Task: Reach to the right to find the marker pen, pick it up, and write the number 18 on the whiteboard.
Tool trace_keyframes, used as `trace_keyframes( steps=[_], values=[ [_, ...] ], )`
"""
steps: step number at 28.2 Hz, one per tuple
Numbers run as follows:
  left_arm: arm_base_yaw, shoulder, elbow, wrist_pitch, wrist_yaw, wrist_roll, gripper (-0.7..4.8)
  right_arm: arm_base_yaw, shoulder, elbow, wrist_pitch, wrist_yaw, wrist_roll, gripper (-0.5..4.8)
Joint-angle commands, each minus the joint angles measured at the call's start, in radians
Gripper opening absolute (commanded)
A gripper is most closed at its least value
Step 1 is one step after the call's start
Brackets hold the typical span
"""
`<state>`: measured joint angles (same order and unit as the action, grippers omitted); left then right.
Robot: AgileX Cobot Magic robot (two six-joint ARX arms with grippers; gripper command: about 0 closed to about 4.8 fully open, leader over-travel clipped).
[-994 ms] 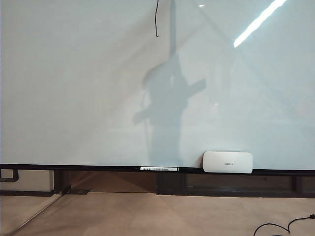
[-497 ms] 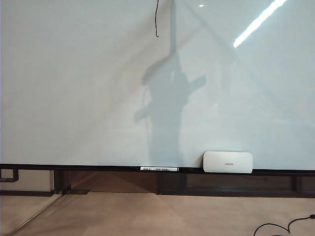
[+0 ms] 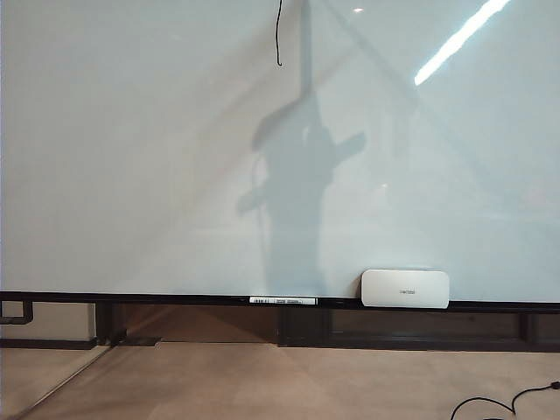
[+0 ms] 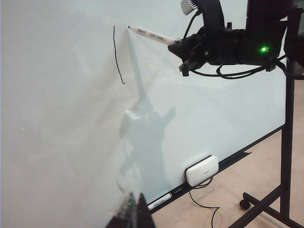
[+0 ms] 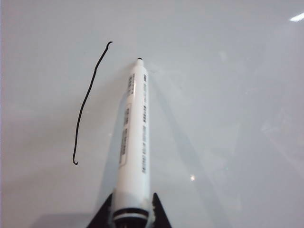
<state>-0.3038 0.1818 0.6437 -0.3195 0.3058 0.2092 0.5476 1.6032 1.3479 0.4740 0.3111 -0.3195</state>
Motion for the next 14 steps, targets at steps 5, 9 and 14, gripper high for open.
trace_keyframes(
  steps=[5,9,14],
  values=[
    [-0.001,0.001,0.003,0.004,0.001,0.001,-0.05,-0.012,0.005,0.005,0.035,-0.003,0.005,-0.02],
    [-0.001,0.001,0.003,-0.002,0.001,0.001,-0.05,-0.024,0.014,0.005,0.039,-0.004,0.005,-0.02],
    [-0.001,0.001,0.003,-0.008,0.001,0.001,-0.05,-0.024,0.020,0.005,0.020,-0.002,0.006,-0.02]
  ],
)
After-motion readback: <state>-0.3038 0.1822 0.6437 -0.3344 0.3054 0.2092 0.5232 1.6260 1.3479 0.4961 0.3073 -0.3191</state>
